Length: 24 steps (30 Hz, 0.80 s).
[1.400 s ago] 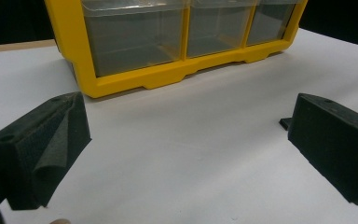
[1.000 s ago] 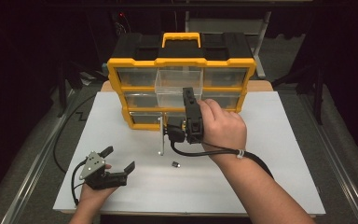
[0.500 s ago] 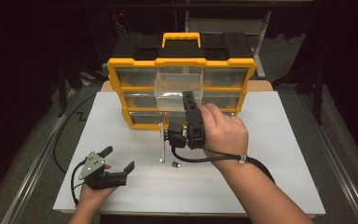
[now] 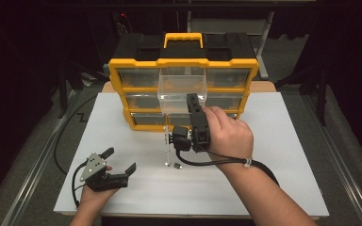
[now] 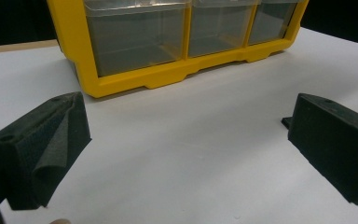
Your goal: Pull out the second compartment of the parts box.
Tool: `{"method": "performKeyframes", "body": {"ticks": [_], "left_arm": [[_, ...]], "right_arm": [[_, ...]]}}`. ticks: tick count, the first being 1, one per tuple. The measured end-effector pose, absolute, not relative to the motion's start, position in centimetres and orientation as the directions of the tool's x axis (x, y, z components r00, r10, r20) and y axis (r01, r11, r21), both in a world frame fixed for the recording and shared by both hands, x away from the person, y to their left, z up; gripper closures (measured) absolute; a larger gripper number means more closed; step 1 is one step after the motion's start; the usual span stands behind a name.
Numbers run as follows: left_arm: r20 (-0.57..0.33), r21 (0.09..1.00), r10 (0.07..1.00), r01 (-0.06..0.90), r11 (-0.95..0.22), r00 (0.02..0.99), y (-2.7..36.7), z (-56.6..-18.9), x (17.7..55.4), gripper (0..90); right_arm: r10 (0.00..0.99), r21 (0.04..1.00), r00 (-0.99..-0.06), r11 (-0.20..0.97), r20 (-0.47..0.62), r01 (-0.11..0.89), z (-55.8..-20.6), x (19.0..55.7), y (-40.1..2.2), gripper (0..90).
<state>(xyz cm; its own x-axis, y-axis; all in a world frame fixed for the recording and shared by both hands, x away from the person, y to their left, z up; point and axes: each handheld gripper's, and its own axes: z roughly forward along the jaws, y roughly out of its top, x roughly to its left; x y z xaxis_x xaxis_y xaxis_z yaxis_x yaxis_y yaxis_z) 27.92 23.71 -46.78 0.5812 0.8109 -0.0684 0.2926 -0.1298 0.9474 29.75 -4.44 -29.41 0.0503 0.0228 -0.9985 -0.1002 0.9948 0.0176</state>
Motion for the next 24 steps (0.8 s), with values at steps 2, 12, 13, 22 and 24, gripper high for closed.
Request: {"method": "performKeyframes", "body": {"ticks": [2, 12, 13, 22, 24], "left_arm": [[-0.068, 0.948, 0.811, 0.292, -0.129, 0.581, 23.71, -46.78, 27.91, 0.3], [-0.069, 0.948, 0.810, 0.292, -0.129, 0.582, 23.73, -46.78, 27.92, 0.3], [-0.069, 0.948, 0.810, 0.292, -0.129, 0.582, 23.71, -46.79, 27.93, 0.3], [-0.070, 0.946, 0.811, 0.296, -0.130, 0.581, 23.73, -46.81, 27.94, 0.3], [-0.070, 0.948, 0.811, 0.293, -0.128, 0.581, 23.71, -46.81, 27.93, 0.3]], "right_arm": [[0.022, 0.017, 0.053, 0.995, -0.998, -0.100, -29.44, 29.75, -4.39, 78.9], [0.023, 0.018, 0.054, 0.995, -0.998, -0.099, -29.45, 29.75, -4.34, 78.9], [0.022, 0.017, 0.051, 0.995, -0.998, -0.097, -29.40, 29.74, -4.33, 78.8], [0.019, 0.015, 0.045, 0.994, -0.999, -0.105, -29.31, 29.66, -4.21, 78.8], [0.023, 0.018, 0.043, 0.994, -0.999, -0.105, -29.34, 29.67, -4.26, 78.3]]}}
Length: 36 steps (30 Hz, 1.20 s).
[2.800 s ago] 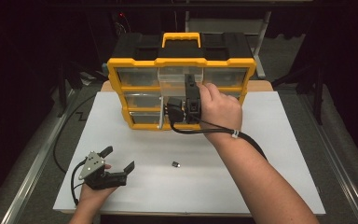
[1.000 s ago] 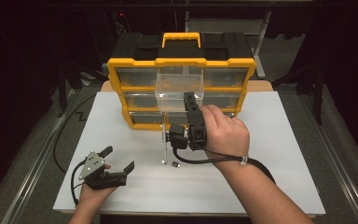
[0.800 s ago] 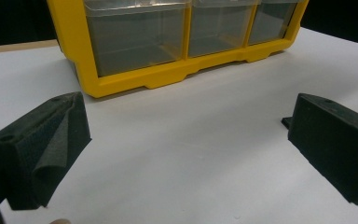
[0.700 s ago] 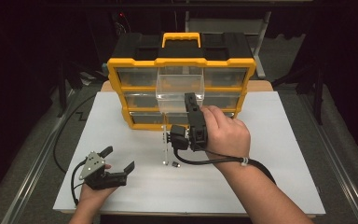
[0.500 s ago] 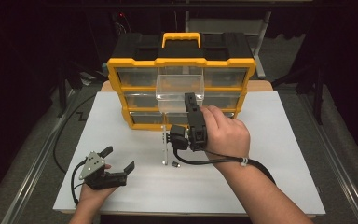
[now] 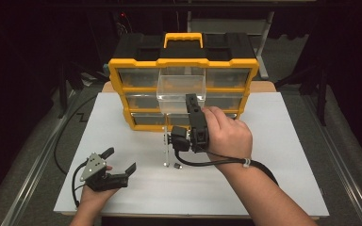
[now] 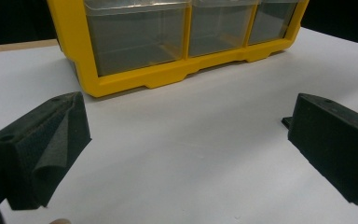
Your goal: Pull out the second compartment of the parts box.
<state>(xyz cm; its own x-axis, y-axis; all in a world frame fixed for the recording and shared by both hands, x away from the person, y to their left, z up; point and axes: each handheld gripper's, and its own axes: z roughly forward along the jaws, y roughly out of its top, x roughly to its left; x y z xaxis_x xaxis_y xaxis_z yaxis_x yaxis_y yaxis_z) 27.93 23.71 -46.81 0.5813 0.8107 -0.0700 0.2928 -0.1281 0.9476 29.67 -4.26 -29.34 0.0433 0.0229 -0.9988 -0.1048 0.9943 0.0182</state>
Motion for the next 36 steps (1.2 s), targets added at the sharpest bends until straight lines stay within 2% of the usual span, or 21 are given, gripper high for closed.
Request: {"method": "performKeyframes", "body": {"ticks": [4, 8, 21, 33, 36], "left_arm": [[-0.067, 0.948, 0.810, 0.291, -0.131, 0.582, 23.8, -46.8, 27.9, 0.3], [-0.069, 0.949, 0.810, 0.289, -0.127, 0.582, 23.9, -46.8, 27.9, 0.3], [-0.074, 0.947, 0.813, 0.296, -0.124, 0.578, 23.9, -46.8, 28.0, 0.3], [-0.067, 0.947, 0.815, 0.293, -0.129, 0.576, 23.9, -46.9, 28.0, 0.3], [-0.067, 0.948, 0.814, 0.292, -0.129, 0.576, 23.8, -46.9, 28.0, 0.3]], "right_arm": [[0.040, 0.036, 0.034, 0.993, -0.999, -0.112, -29.3, 29.5, -4.4, 66.0], [0.060, 0.056, 0.032, 0.991, -0.998, -0.123, -29.5, 29.1, -4.9, 57.4], [0.060, 0.063, -0.028, 0.990, -0.998, -0.125, -32.4, 27.4, -7.3, 52.8], [0.062, 0.073, -0.156, 0.995, -0.986, -0.071, -38.4, 28.6, -10.1, 48.3], [0.038, 0.052, -0.181, 0.996, -0.983, -0.069, -40.0, 29.0, -10.5, 47.5]]}}
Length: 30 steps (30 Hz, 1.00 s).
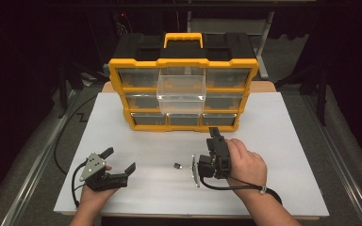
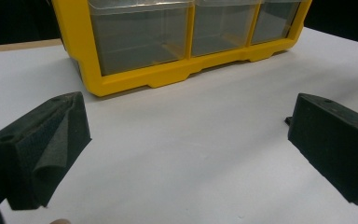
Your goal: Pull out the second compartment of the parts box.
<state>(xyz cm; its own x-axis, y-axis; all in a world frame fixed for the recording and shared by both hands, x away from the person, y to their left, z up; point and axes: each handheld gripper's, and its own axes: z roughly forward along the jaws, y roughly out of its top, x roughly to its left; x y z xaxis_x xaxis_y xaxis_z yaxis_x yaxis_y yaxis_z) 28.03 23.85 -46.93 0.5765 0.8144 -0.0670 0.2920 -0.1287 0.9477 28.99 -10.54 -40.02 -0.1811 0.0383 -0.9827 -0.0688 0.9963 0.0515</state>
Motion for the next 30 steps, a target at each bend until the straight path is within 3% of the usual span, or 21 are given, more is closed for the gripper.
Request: {"method": "performKeyframes", "body": {"ticks": [11, 22, 23, 30], "left_arm": [[-0.059, 0.946, 0.816, 0.293, -0.137, 0.575, 23.9, -47.0, 28.0, 0.3], [-0.059, 0.943, 0.820, 0.300, -0.141, 0.570, 23.8, -47.1, 28.1, 0.3], [-0.058, 0.943, 0.820, 0.300, -0.141, 0.570, 23.8, -47.1, 28.1, 0.3], [-0.053, 0.940, 0.818, 0.305, -0.153, 0.573, 23.9, -47.1, 28.3, 0.3]], "right_arm": [[0.042, 0.051, -0.267, 0.998, -0.963, -0.028, -45.3, 29.7, -12.3, 45.8], [0.101, 0.093, -0.322, 0.995, -0.941, 0.041, -46.9, 29.3, -15.5, 44.6], [0.062, 0.059, -0.313, 0.998, -0.948, 0.017, -46.8, 29.4, -15.8, 44.5], [0.070, 0.062, -0.322, 0.997, -0.944, 0.036, -46.5, 29.4, -16.6, 39.5]]}}
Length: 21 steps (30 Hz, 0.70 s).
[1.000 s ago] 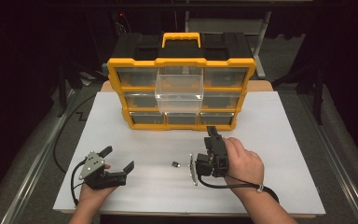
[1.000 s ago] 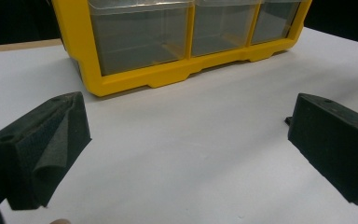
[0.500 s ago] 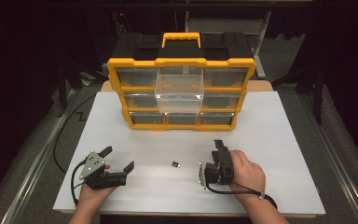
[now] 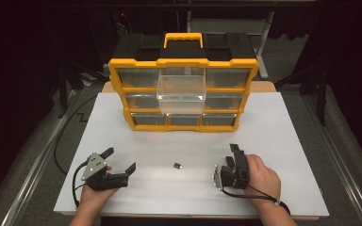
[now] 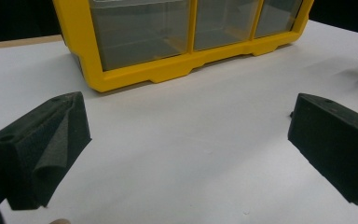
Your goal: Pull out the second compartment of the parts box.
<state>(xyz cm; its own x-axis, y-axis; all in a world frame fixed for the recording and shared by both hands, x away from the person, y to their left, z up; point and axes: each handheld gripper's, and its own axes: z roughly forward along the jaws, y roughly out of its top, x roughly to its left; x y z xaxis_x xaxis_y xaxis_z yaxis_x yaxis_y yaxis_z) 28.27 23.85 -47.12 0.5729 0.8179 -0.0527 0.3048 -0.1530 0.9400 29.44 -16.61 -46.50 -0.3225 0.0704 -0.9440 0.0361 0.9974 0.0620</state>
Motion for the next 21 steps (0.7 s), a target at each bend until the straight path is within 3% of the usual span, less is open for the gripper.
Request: {"method": "performKeyframes", "body": {"ticks": [9, 21], "left_arm": [[-0.048, 0.940, 0.816, 0.303, -0.158, 0.575, 23.91, -47.11, 28.33, 0.3], [-0.050, 0.940, 0.815, 0.302, -0.156, 0.577, 23.65, -47.03, 28.44, 0.3]], "right_arm": [[0.068, 0.053, -0.365, 0.997, -0.928, 0.049, -46.26, 29.73, -17.11, 22.1], [0.044, 0.040, -0.361, 0.999, -0.932, 0.020, -46.34, 29.20, -17.02, 7.8]]}}
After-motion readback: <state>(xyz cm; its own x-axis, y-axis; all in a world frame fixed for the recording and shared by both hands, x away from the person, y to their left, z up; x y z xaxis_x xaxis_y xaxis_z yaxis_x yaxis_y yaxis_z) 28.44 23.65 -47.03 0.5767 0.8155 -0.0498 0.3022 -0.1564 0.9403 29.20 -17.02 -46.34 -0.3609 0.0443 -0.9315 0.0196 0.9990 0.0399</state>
